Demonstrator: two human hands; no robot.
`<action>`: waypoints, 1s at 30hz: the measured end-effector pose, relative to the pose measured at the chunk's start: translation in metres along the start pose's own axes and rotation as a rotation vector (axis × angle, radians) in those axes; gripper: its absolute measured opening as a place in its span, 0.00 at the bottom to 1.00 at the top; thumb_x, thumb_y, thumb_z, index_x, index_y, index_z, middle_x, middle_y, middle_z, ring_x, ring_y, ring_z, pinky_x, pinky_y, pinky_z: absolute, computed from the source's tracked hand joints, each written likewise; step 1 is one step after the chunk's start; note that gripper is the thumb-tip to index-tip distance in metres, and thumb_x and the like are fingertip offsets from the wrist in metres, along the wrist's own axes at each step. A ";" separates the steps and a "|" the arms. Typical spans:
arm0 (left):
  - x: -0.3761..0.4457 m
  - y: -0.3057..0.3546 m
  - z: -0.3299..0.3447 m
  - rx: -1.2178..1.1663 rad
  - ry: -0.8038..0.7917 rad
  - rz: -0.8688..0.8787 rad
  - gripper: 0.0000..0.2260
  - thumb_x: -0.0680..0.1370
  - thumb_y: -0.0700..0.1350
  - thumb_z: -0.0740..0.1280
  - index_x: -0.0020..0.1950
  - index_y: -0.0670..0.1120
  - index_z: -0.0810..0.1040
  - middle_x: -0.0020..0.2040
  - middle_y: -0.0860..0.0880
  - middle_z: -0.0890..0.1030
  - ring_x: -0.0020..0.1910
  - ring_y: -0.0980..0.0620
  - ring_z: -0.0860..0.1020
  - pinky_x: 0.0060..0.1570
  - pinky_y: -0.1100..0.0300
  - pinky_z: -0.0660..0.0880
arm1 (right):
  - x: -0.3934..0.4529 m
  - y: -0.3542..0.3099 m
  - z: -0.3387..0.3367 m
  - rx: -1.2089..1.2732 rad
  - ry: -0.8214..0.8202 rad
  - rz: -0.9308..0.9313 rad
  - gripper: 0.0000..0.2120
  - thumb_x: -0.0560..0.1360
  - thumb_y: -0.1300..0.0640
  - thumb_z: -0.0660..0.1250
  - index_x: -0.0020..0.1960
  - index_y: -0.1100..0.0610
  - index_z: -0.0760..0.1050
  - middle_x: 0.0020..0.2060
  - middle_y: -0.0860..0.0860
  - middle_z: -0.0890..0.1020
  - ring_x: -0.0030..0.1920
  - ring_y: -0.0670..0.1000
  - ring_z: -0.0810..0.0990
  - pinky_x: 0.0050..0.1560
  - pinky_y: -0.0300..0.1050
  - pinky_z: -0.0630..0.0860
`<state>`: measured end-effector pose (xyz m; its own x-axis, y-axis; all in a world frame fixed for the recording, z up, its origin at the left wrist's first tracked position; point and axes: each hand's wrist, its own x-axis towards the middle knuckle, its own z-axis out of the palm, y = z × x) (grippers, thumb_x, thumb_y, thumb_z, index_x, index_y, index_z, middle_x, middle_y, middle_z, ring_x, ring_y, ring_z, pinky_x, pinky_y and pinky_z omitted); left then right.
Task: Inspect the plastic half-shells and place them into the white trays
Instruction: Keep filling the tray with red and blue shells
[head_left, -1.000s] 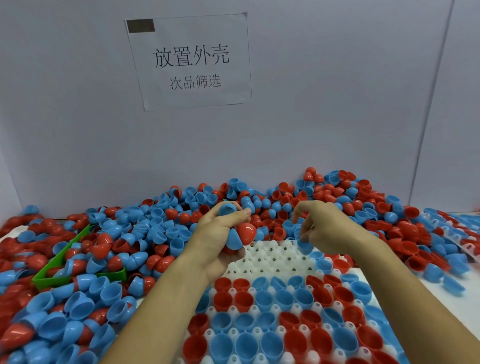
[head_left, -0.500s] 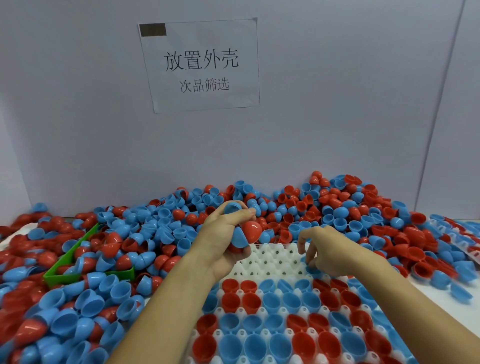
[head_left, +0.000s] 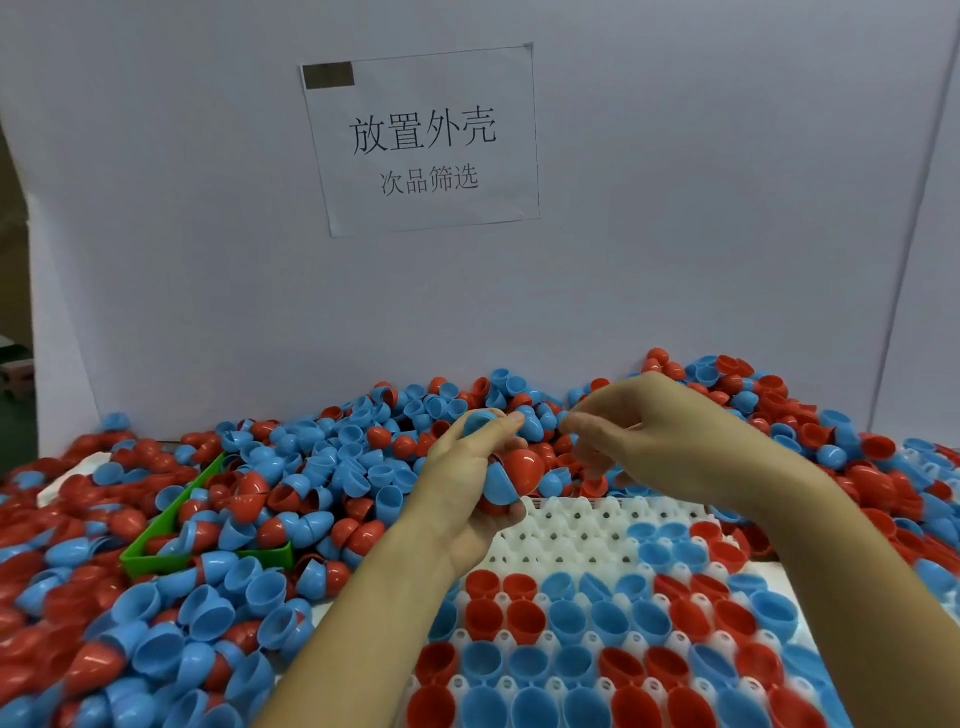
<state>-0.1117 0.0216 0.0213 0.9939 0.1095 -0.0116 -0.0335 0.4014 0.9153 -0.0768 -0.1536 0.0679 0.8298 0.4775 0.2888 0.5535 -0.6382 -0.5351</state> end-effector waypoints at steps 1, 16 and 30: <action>0.000 0.000 0.000 0.010 0.002 0.019 0.09 0.76 0.48 0.73 0.35 0.56 0.82 0.39 0.47 0.82 0.31 0.54 0.80 0.23 0.62 0.71 | -0.003 -0.010 0.002 0.094 -0.043 -0.017 0.10 0.80 0.46 0.62 0.49 0.45 0.82 0.40 0.43 0.86 0.40 0.41 0.84 0.40 0.36 0.82; 0.007 -0.009 0.000 -0.070 0.125 0.067 0.16 0.77 0.53 0.72 0.62 0.48 0.78 0.49 0.43 0.82 0.34 0.51 0.81 0.26 0.60 0.74 | 0.000 -0.015 0.022 0.054 -0.050 -0.091 0.05 0.77 0.48 0.69 0.49 0.47 0.83 0.42 0.41 0.84 0.42 0.42 0.82 0.47 0.39 0.80; 0.002 -0.005 -0.002 -0.050 -0.037 0.061 0.07 0.76 0.53 0.72 0.40 0.52 0.82 0.39 0.46 0.83 0.33 0.50 0.81 0.25 0.60 0.73 | -0.001 -0.014 0.020 0.264 -0.078 -0.072 0.08 0.81 0.58 0.64 0.50 0.52 0.81 0.36 0.47 0.86 0.38 0.46 0.85 0.41 0.37 0.81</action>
<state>-0.1102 0.0211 0.0161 0.9931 0.1017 0.0589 -0.0980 0.4404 0.8924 -0.0874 -0.1329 0.0589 0.7754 0.5674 0.2771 0.5645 -0.4263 -0.7068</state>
